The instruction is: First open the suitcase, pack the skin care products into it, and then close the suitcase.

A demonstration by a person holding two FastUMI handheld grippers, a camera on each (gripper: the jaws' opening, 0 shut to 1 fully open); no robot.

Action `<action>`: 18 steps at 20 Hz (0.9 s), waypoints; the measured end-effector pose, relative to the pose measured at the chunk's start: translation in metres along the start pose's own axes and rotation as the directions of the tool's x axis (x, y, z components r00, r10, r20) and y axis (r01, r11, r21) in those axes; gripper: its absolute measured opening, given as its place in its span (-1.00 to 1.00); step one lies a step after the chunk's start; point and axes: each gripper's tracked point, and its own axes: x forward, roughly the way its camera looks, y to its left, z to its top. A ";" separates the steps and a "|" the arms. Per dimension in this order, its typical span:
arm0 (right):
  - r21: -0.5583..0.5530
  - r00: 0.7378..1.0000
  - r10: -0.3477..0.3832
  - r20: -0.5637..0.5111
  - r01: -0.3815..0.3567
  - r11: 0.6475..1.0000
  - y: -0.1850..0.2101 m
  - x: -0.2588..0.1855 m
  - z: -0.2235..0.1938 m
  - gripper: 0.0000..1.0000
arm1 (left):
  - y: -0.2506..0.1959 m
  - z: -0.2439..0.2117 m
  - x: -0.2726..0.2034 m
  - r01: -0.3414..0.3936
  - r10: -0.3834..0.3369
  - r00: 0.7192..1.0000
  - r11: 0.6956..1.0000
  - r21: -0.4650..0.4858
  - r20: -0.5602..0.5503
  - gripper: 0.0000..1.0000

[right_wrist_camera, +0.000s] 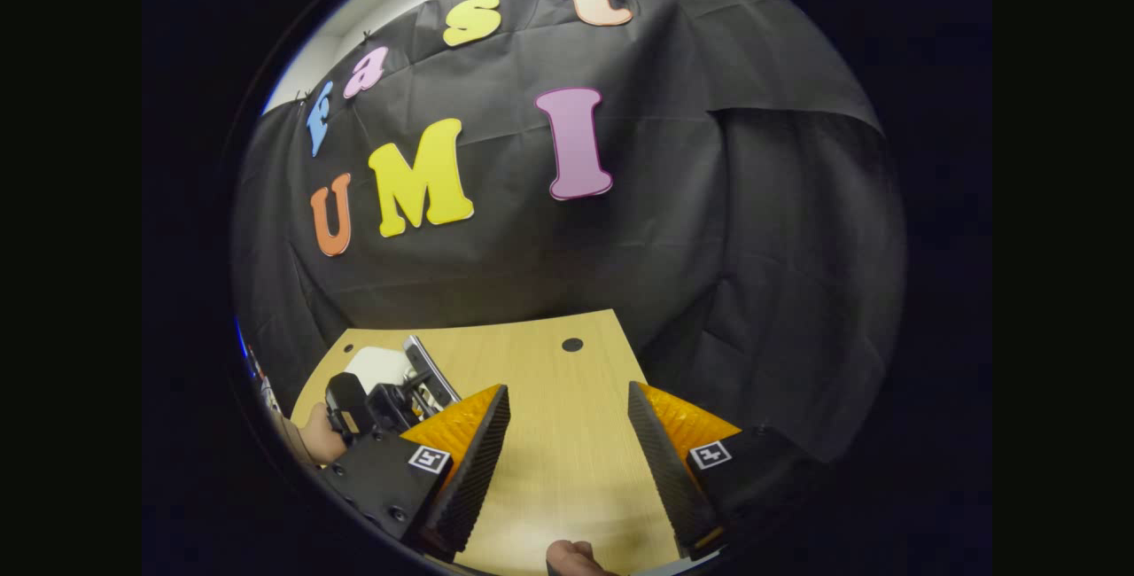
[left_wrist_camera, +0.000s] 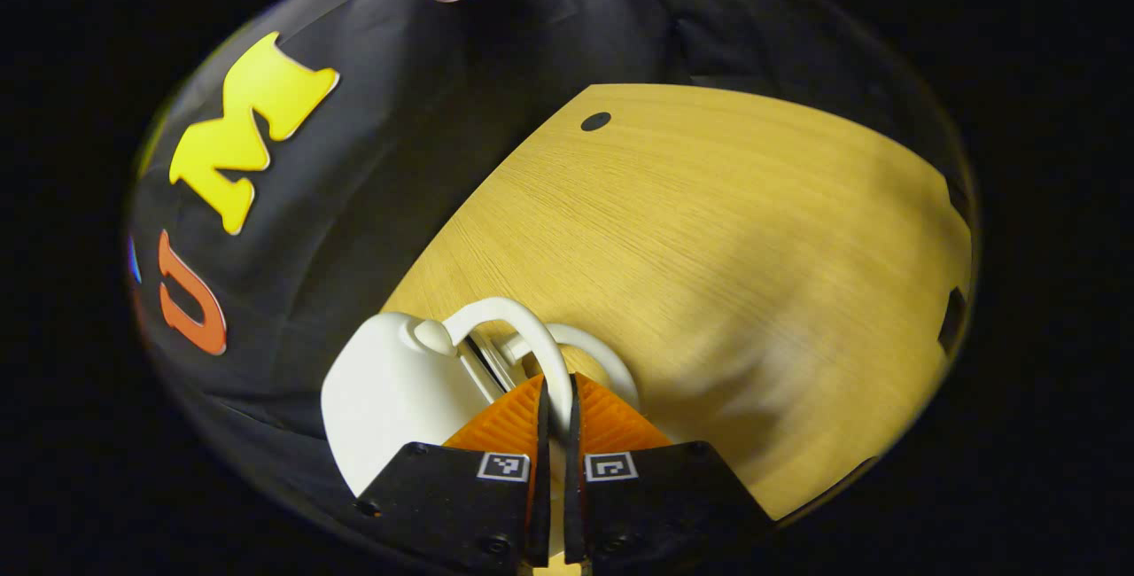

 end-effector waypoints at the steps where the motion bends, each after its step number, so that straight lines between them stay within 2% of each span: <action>1: 0.001 1.000 -0.004 -0.002 0.004 1.000 0.000 0.002 -0.001 0.58 | -0.005 -0.003 0.001 0.007 -0.007 1.000 1.000 0.027 -0.004 -0.75; 2: 0.001 1.000 -0.005 -0.005 0.005 1.000 0.001 0.003 -0.001 0.59 | -0.007 -0.003 -0.001 0.009 -0.009 1.000 0.999 0.035 0.003 -0.65; 3: 0.001 1.000 -0.007 -0.002 0.007 1.000 0.002 0.002 0.000 0.59 | -0.004 -0.001 -0.004 -0.003 0.002 1.000 1.000 0.020 0.026 -0.37; 5: -0.011 1.000 -0.012 0.028 0.012 1.000 0.005 0.002 0.011 0.55 | 0.000 0.017 -0.017 -0.012 0.016 0.994 0.999 -0.038 0.105 0.44; 6: -0.028 0.999 -0.016 0.051 0.018 0.999 0.006 0.002 0.019 0.58 | 0.008 0.027 -0.027 -0.024 0.036 0.987 0.996 -0.082 0.154 0.66; 7: -0.048 0.997 -0.025 0.075 0.029 0.998 0.006 0.004 0.027 0.58 | 0.022 0.033 -0.044 -0.039 0.066 0.980 0.989 -0.142 0.190 1.00; 9: -0.080 0.992 -0.033 0.122 0.043 0.996 0.010 0.007 0.042 0.58 | 0.043 0.047 -0.074 -0.022 0.112 0.955 0.950 -0.311 0.275 0.96; 12: -0.092 0.990 -0.045 0.133 0.058 0.994 0.026 0.015 0.053 0.58 | 0.075 0.048 -0.128 0.029 0.188 0.917 0.849 -0.528 0.351 0.96; 16: -0.106 0.987 -0.014 0.160 0.032 0.994 0.078 0.022 0.067 0.59 | 0.136 0.027 -0.183 0.018 0.327 0.862 0.742 -0.670 0.386 0.95; 18: -0.110 0.982 0.000 0.188 0.021 0.994 0.108 0.023 0.077 0.59 | 0.167 0.004 -0.197 0.006 0.376 0.853 0.686 -0.728 0.362 0.95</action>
